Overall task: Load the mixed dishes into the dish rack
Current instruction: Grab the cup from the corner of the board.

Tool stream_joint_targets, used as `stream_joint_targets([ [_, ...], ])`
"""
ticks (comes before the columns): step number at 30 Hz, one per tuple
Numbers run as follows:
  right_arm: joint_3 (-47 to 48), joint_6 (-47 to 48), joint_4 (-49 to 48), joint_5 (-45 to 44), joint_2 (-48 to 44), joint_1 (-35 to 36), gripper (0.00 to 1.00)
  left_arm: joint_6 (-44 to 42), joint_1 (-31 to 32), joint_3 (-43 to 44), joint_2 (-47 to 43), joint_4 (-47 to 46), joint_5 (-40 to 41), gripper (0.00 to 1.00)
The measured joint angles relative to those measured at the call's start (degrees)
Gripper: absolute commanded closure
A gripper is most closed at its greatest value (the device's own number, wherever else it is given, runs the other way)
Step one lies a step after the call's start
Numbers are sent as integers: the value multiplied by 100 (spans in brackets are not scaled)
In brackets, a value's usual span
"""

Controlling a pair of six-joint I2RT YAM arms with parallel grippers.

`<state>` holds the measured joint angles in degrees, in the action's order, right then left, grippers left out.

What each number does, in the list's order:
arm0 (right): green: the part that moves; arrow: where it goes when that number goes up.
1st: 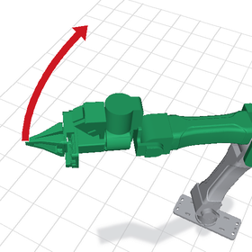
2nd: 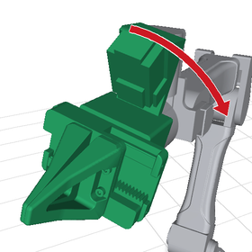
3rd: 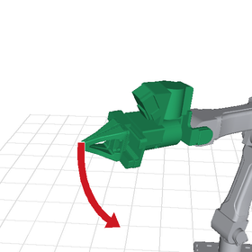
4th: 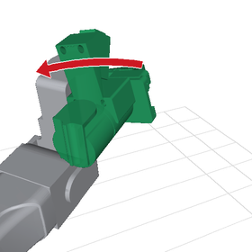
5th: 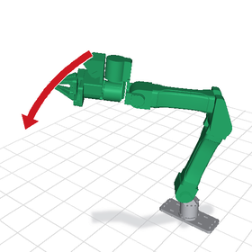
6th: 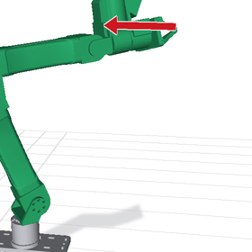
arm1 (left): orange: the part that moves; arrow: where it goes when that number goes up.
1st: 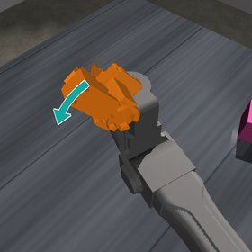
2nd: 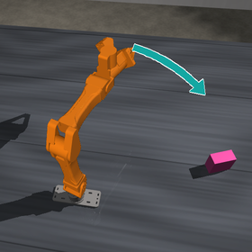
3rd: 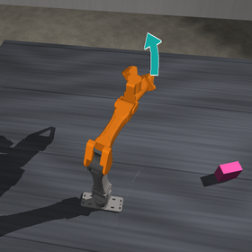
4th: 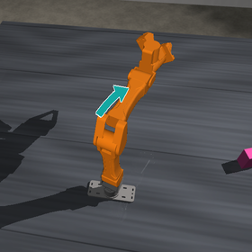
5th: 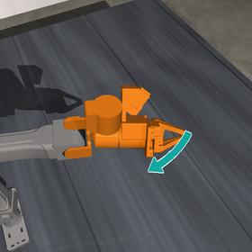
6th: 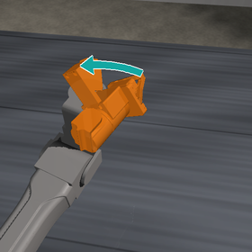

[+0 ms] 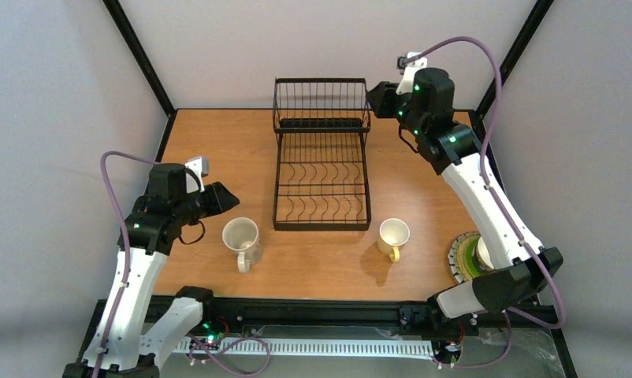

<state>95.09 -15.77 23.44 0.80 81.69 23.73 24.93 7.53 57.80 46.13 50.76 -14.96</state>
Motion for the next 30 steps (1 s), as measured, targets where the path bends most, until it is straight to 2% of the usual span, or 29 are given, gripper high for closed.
stream_joint_targets([
  [8, -509, -256, 686, -710, 125, 0, 4, 17, 0, 2, 199, 570, 50, 0],
  [16, -1220, -490, 828, -1215, 103, 4, 4, 129, 76, 28, 304, 813, 192, 0],
  [24, -1563, -573, 852, -1397, -109, 4, 4, 295, 1132, 426, 999, 1147, 1567, 0],
  [30, -1714, -575, 848, -1412, -337, 4, 4, 564, 1300, 225, 1014, 1244, 2194, 0],
])
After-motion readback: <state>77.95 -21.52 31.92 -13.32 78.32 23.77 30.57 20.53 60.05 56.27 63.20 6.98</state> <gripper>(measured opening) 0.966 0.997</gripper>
